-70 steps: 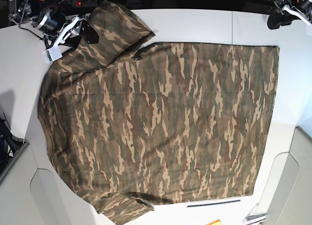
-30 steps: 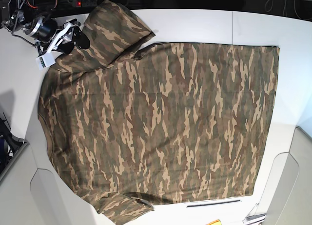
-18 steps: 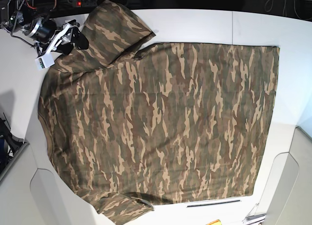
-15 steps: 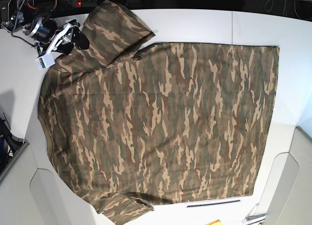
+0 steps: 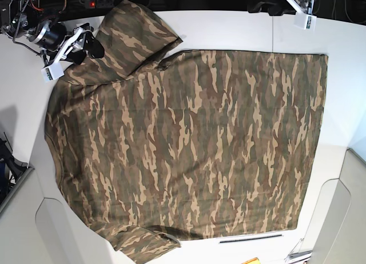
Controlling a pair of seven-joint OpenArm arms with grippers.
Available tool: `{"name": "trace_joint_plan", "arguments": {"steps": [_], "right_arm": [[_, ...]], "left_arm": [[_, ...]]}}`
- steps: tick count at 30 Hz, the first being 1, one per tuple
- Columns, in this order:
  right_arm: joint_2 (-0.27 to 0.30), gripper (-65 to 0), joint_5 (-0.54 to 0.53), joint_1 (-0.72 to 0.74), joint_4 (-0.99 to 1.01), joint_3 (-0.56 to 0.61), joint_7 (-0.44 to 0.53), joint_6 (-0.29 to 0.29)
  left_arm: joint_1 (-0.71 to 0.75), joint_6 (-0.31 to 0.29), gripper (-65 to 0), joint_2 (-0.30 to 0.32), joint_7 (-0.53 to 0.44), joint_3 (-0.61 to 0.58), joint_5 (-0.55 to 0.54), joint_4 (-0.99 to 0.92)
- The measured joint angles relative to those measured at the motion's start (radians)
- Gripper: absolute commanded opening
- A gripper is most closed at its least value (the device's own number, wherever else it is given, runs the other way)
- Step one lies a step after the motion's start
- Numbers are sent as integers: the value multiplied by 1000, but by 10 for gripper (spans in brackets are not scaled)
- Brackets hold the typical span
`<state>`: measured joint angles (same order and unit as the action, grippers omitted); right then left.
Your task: Fold the T-shirt properly
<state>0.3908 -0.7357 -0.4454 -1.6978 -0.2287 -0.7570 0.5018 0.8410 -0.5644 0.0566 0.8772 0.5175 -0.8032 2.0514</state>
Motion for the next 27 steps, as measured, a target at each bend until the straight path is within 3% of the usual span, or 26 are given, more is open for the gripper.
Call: {"name": "trace_joint_plan", "arguments": {"steps": [6, 11, 14, 27], "right_arm": [[0, -303, 3, 0, 0, 0, 0, 0], [0, -303, 37, 0, 0, -3, 0, 3], [0, -303, 45, 0, 0, -16, -4, 3], [0, -303, 48, 2, 0, -45, -19, 2]], "left_arm": [[-132, 3, -190, 5, 2, 1, 57, 0], [-212, 67, -190, 18, 1, 4, 116, -2], [-260, 111, -190, 46, -5, 5, 167, -11], [-478, 114, -190, 201, -24, 160, 151, -360]]}}
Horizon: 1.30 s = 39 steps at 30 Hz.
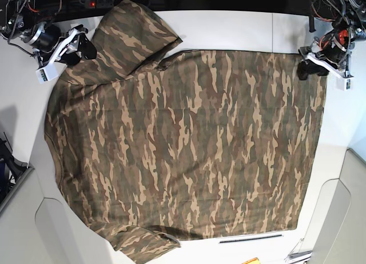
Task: Fold the T-shirt properly
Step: 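Grasp the opposite shoulder corner of the shirt with the left gripper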
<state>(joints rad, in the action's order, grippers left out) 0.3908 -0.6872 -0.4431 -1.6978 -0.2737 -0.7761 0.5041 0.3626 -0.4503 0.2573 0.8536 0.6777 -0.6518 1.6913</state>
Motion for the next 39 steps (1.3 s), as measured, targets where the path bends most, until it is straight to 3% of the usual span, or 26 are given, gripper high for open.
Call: {"name": "trace_joint_plan", "arguments": {"steps": [9, 13, 16, 25, 33, 39], "right_arm": [[0, -303, 11, 0, 0, -4, -5, 0], [-1, -303, 5, 0, 0, -49, -24, -3], [0, -303, -5, 0, 0, -84, -53, -3], [-6, -303, -60, 0, 0, -85, -82, 11], [-87, -303, -117, -3, 1, -51, -103, 43], [-115, -306, -121, -2, 1, -11, -97, 43]], "left_arm": [[-64, -2, -190, 92, 2, 103, -34, -164], [-61, -8, -190, 92, 18, 114, -50, -179], [-58, -45, -190, 92, 61, 113, -108, -179], [-10, -94, -190, 72, 52, 79, -131, -174], [3, -118, -190, 42, 47, 34, -129, -170], [0, -135, -191, 45, 34, -33, -129, -169]]}}
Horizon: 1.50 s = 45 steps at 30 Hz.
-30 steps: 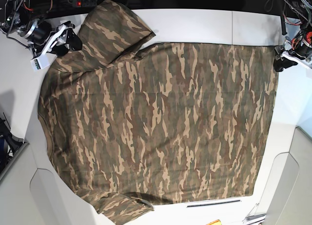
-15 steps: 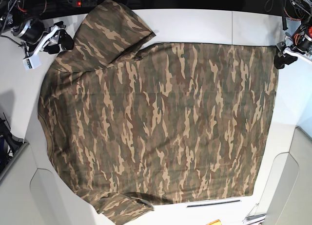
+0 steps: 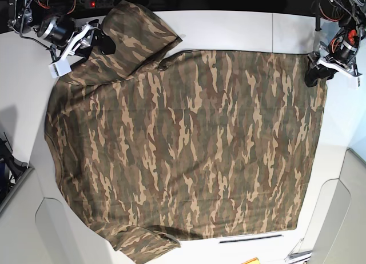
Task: Fold the T-shirt properly
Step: 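Grasp the opposite shoulder corner of the shirt with the left gripper, then lift both shoulder corners and fold them across toward the hem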
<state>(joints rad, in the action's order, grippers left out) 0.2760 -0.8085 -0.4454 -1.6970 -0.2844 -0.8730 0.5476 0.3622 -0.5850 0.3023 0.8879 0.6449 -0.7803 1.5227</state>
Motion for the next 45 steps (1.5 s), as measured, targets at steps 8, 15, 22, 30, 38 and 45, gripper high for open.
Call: {"name": "trace_joint_plan", "arguments": {"steps": [8, 15, 22, 30, 38, 45], "right_arm": [[-5, -555, 37, 0, 0, 2, -3, 2], [-5, -650, 50, 3, 0, 2, -4, 14], [-5, -650, -59, 2, -27, -110, -138, 18], [26, -650, -252, 0, -30, -317, -206, 52], [59, -650, -290, 82, -31, -382, -212, 69], [56, -650, -179, 261, -30, -359, -166, 80]], "left_arm": [[-2, -3, -494, -1, -2, -23, 47, 1], [0, -60, -650, 0, 19, -26, 26, -3], [5, -104, -650, 34, 153, 18, -108, 35], [11, -104, -650, 31, 239, 18, -275, 125], [3, -103, -650, 49, 159, 17, -280, 185], [-9, -108, -650, 58, 4, 14, -120, 185]]}}
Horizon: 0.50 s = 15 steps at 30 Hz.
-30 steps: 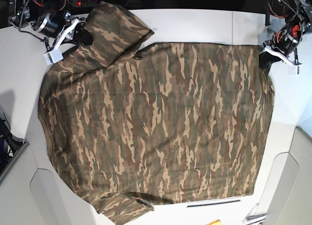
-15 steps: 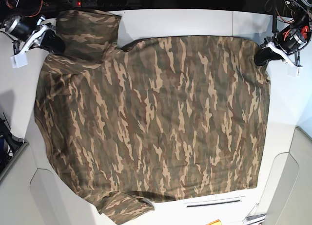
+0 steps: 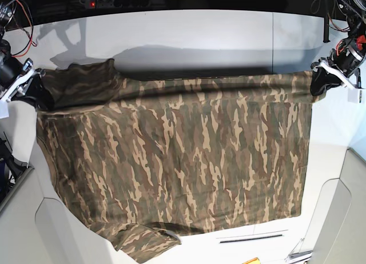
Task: Fold the T-shirt properly
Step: 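Lift both shoulder corners and fold them across toward the hem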
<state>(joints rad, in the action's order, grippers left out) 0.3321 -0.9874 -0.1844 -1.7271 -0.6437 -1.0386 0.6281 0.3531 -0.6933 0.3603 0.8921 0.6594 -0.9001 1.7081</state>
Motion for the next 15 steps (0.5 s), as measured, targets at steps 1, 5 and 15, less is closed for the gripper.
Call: {"name": "trace_joint_plan", "arguments": {"steps": [1, 5, 15], "right_arm": [[0, -650, 28, 25, 1, 16, 11, 0], [0, -650, 181, 116, 29, 129, 100, -1], [1, -650, 372, 421, 309, 358, 180, -13]], "left_arm": [[-14, 0, -650, 0, -3, 0, 11, -5], [-105, -2, -650, 0, -6, -3, 55, -68], [-304, -2, -650, 12, -30, -3, 93, -298]]}}
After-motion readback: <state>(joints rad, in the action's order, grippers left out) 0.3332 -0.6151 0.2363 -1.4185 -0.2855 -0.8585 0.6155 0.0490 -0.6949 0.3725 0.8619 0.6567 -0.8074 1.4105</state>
